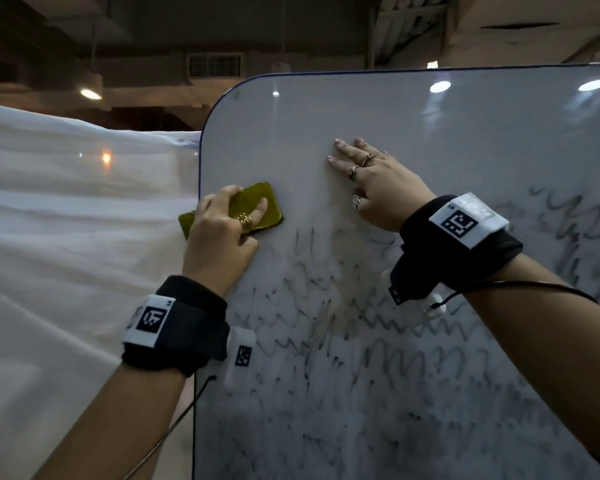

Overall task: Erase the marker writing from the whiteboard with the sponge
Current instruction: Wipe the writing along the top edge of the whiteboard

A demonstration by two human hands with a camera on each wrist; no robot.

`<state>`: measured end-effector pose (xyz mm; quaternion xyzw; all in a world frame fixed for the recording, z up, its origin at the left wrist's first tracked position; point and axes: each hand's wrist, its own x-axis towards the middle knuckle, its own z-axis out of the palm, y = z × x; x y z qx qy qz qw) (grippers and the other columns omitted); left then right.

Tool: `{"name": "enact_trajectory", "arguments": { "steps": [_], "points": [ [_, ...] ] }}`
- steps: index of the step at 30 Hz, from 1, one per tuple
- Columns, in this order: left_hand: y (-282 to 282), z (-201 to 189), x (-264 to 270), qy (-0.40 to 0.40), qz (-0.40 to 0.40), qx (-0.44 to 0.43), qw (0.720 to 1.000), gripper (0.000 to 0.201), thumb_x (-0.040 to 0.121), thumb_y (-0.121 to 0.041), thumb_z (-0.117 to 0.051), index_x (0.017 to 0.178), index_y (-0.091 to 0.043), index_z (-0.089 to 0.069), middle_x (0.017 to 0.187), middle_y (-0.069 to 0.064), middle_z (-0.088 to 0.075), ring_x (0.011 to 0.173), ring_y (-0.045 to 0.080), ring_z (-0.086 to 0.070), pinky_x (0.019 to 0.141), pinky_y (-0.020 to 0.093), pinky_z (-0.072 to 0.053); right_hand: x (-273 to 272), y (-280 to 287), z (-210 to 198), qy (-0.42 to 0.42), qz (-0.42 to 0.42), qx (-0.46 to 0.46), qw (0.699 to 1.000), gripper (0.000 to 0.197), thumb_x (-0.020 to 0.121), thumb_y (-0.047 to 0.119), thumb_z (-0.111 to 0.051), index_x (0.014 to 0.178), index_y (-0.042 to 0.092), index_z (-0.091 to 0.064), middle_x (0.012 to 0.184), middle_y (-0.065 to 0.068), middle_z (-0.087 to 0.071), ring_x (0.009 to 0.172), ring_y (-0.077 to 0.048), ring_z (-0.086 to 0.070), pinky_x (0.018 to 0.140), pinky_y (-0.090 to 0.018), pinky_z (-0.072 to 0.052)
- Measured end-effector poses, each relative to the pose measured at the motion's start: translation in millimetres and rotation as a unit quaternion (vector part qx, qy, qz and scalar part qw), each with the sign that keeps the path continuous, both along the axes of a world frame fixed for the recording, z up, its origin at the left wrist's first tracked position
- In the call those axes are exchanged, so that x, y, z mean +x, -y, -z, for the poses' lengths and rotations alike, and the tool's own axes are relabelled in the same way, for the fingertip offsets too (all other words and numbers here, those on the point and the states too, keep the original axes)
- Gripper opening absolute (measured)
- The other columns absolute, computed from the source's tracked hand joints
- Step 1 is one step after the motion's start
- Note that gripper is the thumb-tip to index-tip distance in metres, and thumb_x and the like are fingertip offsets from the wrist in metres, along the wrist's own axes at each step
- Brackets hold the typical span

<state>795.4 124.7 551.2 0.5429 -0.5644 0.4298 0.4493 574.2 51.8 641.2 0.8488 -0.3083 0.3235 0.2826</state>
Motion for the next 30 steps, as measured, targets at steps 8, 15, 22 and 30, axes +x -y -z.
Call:
{"name": "enact_trajectory", "arguments": {
  "steps": [8, 15, 22, 30],
  "points": [
    [4, -12, 14, 0.145, 0.01, 0.035, 0.989, 0.07, 0.068, 0.015, -0.061, 0.127, -0.023, -0.061, 0.126, 0.02, -0.052, 0.103, 0.044, -0.051, 0.092, 0.05, -0.047, -40, 15, -11, 0.054, -0.018, -0.068, 0.996, 0.051, 0.09, 0.009, -0.051, 0.136, 0.031, -0.046, 0.155, 0.0, -0.021, 0.143, -0.024, -0.018, 0.115, -0.047, -0.018],
    [39, -12, -61, 0.19, 0.004, 0.014, 0.982, 0.061, 0.068, 0.0, -0.047, 0.119, -0.027, -0.067, 0.124, 0.018, -0.056, 0.097, 0.044, -0.053, 0.089, 0.053, -0.046, -56, 36, -5, 0.04, -0.085, -0.095, 0.991, 0.047, 0.087, 0.0, -0.057, 0.13, 0.02, -0.055, 0.147, -0.009, -0.038, 0.136, -0.033, -0.033, 0.109, -0.048, -0.029],
    [32, -13, -64, 0.185, 0.04, -0.005, 0.982, 0.069, 0.063, -0.01, -0.037, 0.122, -0.033, -0.063, 0.125, 0.01, -0.057, 0.104, 0.035, -0.051, 0.09, 0.047, -0.048, -77, 49, 3, 0.181, -0.117, -0.155, 0.964, 0.041, 0.082, -0.002, -0.047, 0.114, 0.013, -0.067, 0.127, -0.015, -0.056, 0.11, -0.04, -0.05, 0.095, -0.026, -0.033],
    [60, -24, -110, 0.148, 0.146, -0.053, 0.977, 0.057, 0.062, 0.008, -0.066, 0.117, -0.006, -0.067, 0.12, 0.012, -0.065, 0.097, 0.035, -0.058, 0.09, 0.028, -0.04, -72, 31, 43, 0.079, -0.247, -0.121, 0.958, 0.049, 0.07, 0.008, -0.073, 0.118, 0.004, -0.063, 0.123, -0.014, -0.06, 0.11, -0.028, -0.058, 0.096, -0.028, -0.043]
  ]
}}
